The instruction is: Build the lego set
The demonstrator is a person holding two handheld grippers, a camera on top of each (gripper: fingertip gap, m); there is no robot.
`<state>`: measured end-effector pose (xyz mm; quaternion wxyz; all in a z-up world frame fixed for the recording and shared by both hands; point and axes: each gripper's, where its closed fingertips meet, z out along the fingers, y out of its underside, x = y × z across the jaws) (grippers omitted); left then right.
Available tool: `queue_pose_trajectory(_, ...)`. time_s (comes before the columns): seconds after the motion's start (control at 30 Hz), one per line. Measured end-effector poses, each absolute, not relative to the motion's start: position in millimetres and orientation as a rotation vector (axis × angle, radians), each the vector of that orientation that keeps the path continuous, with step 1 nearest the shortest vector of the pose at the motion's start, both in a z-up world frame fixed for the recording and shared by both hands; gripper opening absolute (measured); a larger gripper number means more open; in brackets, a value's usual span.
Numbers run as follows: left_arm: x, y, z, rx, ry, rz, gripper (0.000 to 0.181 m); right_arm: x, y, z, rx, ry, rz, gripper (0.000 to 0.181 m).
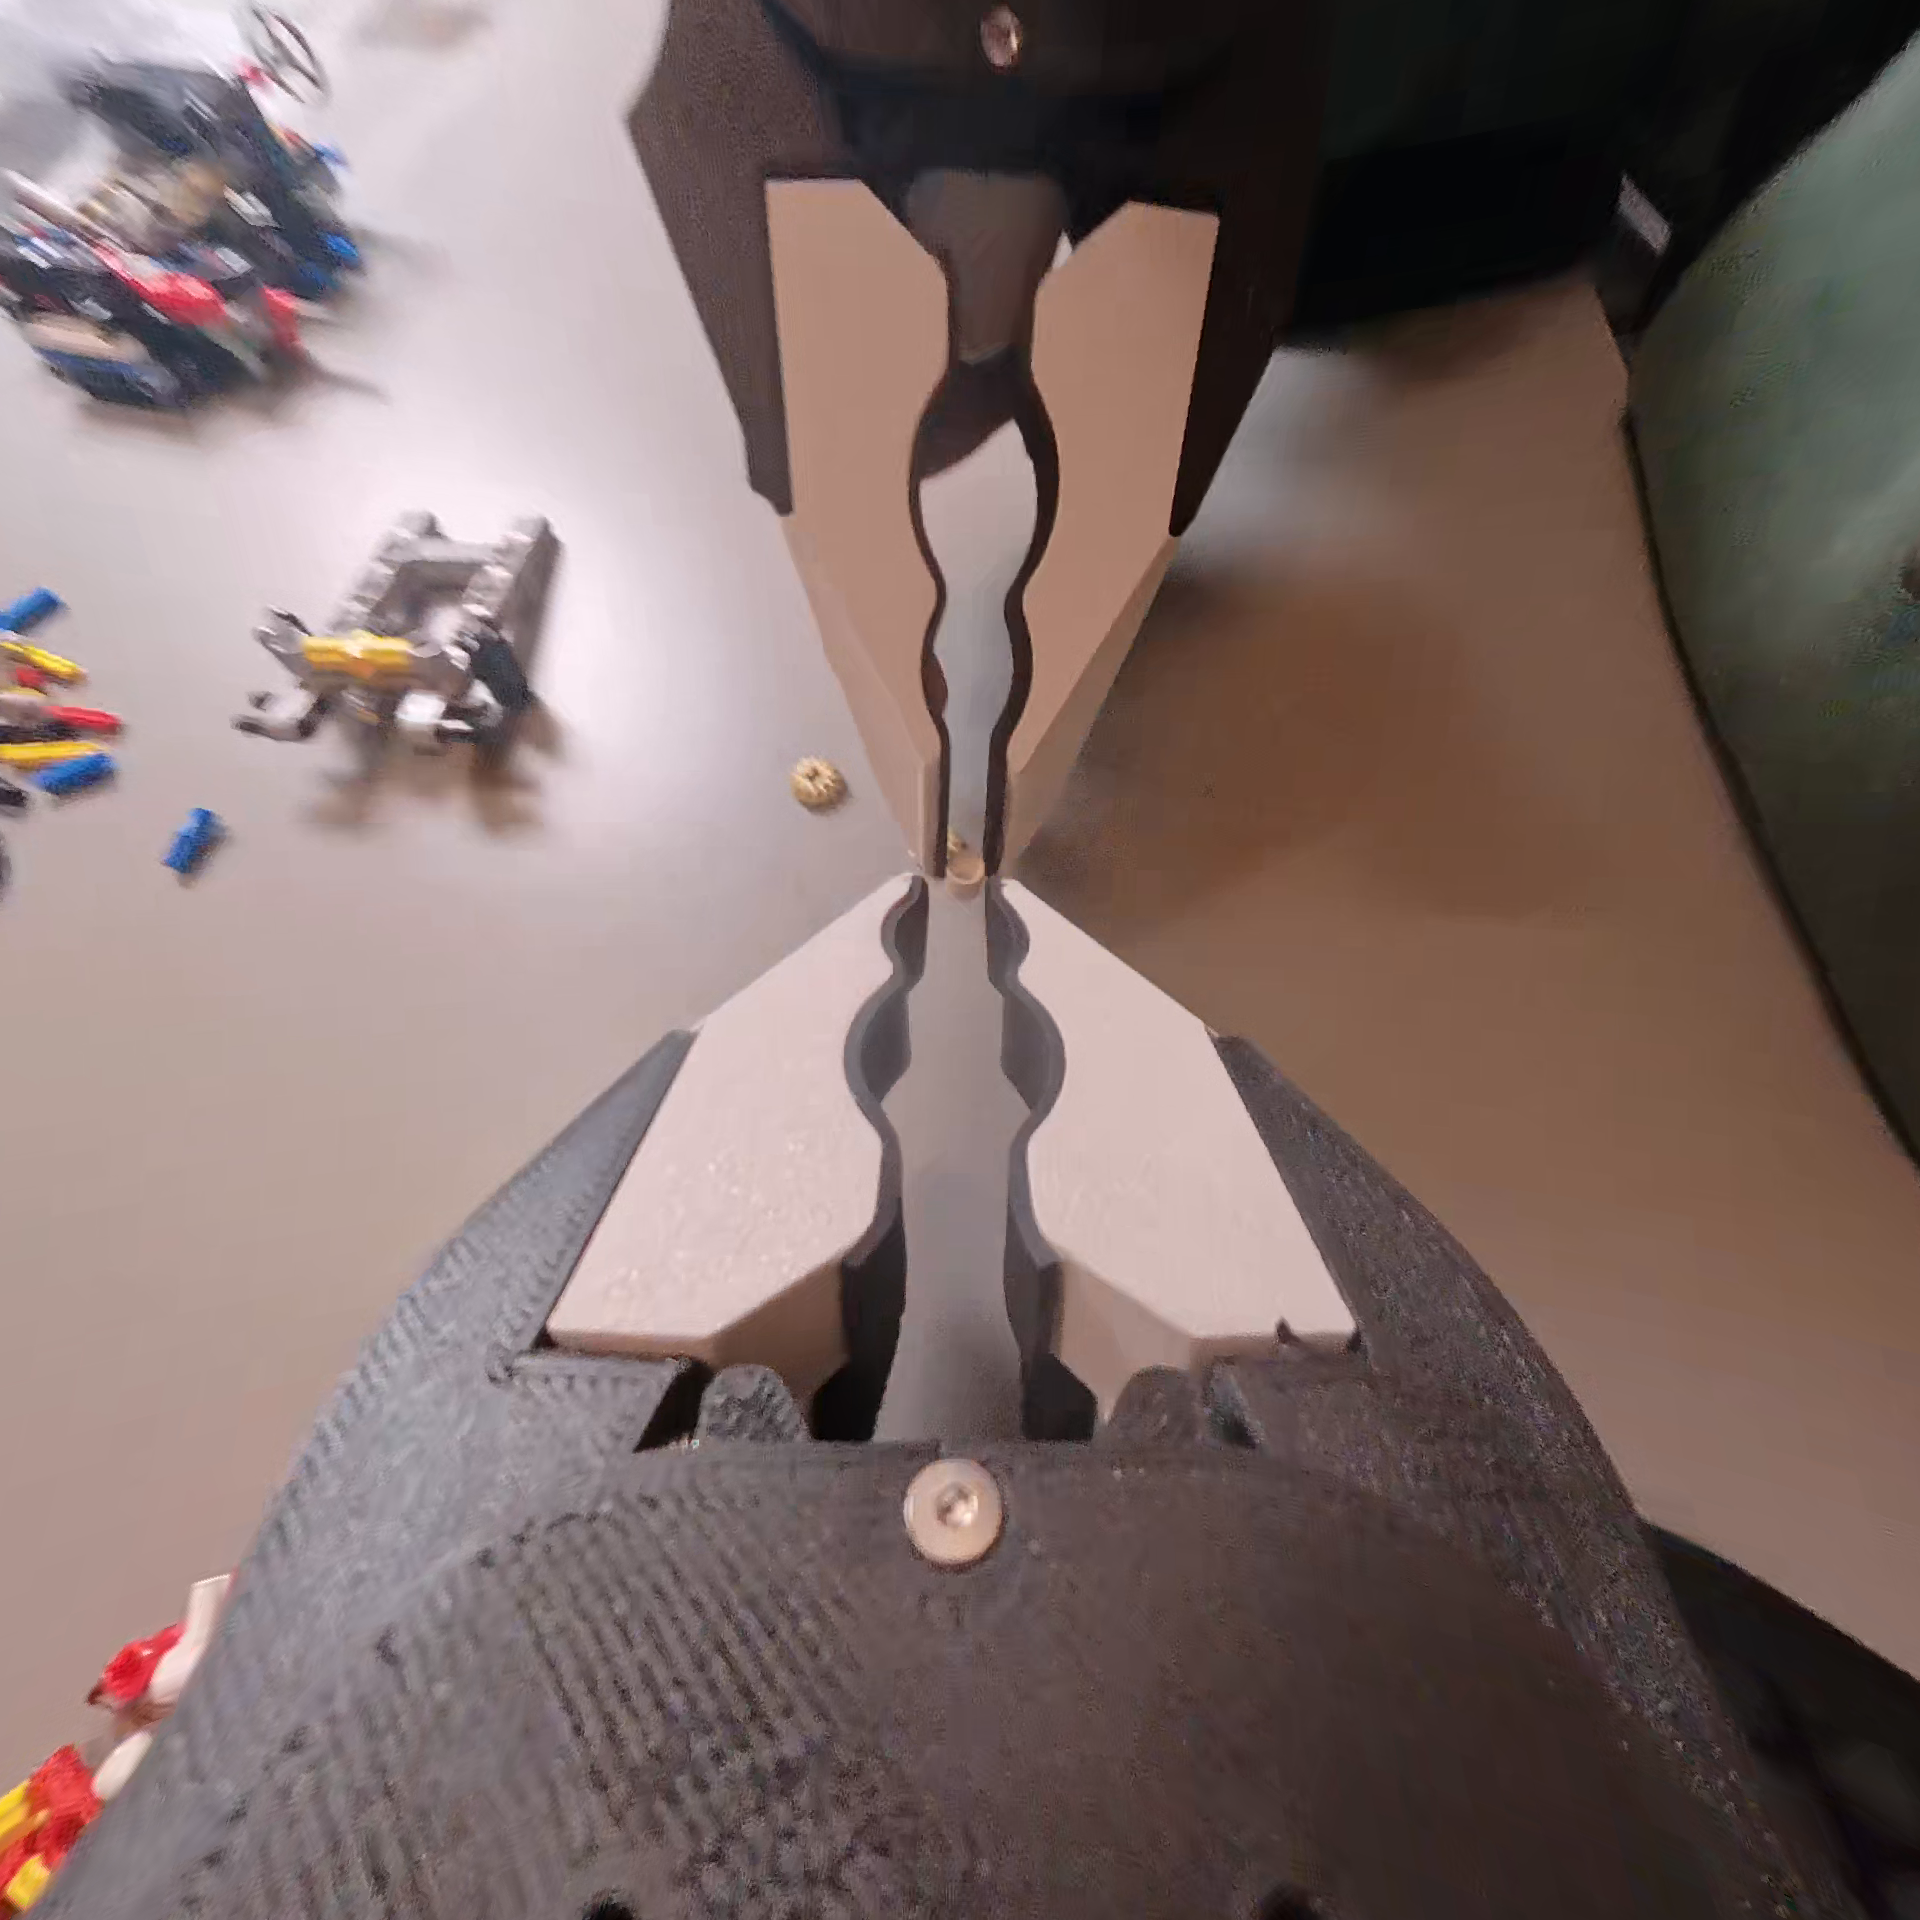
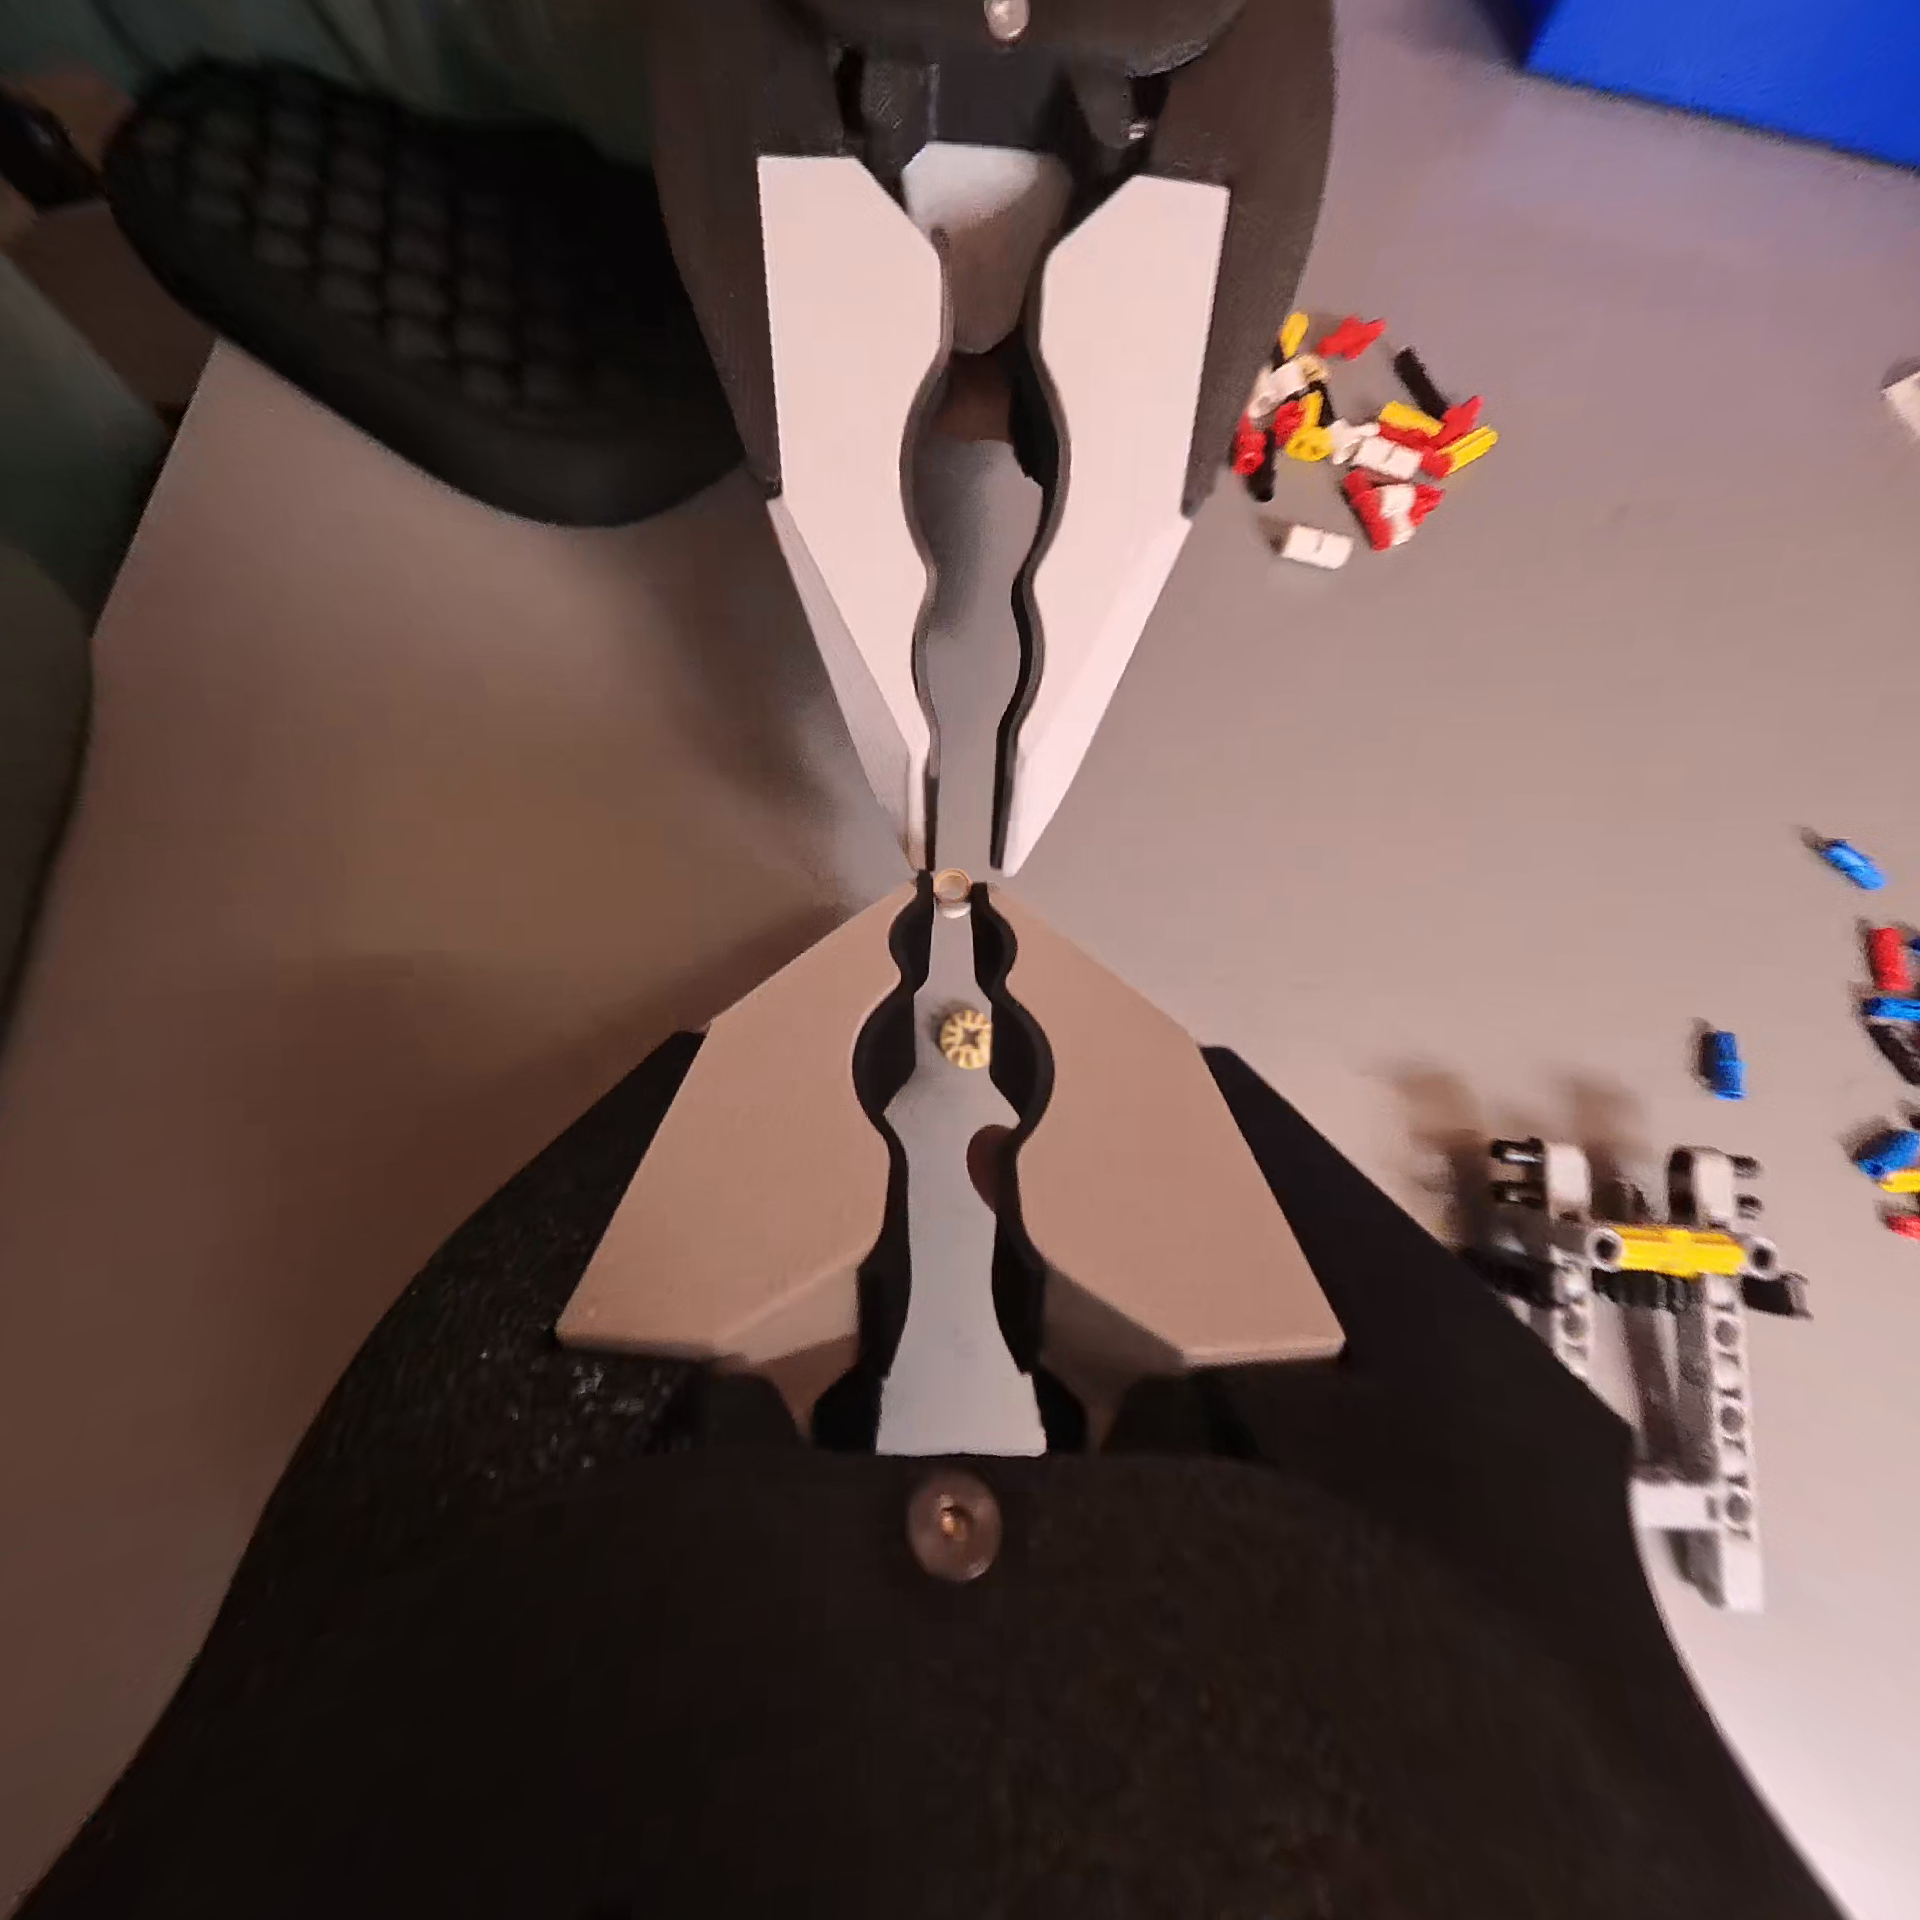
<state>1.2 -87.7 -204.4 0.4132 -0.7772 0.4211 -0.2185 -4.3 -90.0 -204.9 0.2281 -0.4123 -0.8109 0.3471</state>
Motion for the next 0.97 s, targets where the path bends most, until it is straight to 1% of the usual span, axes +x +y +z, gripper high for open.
queue_pose_trajectory(0.3,-2.7,-100.6,-229.0,-2.077,1.134,-0.55,0.011,-9.0,-96.1,-232.7,-1.25,-2.365,0.853,0.005)
queue_pose_trajectory(0.33,-2.6,-100.4,-230.7,-2.081,1.139,-0.542,0.011,-9.0,-97.0,-232.0,-1.246,-2.365,0.859,0.006)
queue_pose_trajectory(0.5,-1.6,-95.6,-231.7,-2.081,1.132,-0.517,0.012,0.4,-93.8,-224.7,-1.238,-2.349,0.873,0.021)
queue_pose_trajectory(0.67,2.2,-93.3,-232.9,-2.088,1.176,-0.488,0.014,27.7,-77.1,-204.1,-1.247,-2.244,0.939,0.023)
queue_pose_trajectory(0.77,2.9,-91.1,-233.8,-2.099,1.201,-0.478,0.006,45.6,-60.4,-195.6,-1.304,-2.14,0.982,0.023)
queue_pose_trajectory(0.8,0.8,-89.4,-232.5,-2.1,1.204,-0.458,0.006,51.3,-54.3,-193.4,-1.326,-2.103,0.993,0.023)
queue_pose_trajectory(0.9,-28.4,-77.8,-218.6,-2.136,1.147,-0.335,0.006,67.9,-34.2,-185.5,-1.383,-1.979,1.02,0.022)
queue_pose_trajectory(0.97,-73.3,-64.6,-208.9,-2.231,1.042,-0.186,0.005,78.1,-18.3,-182.2,-1.421,-1.899,1.012,0.022)
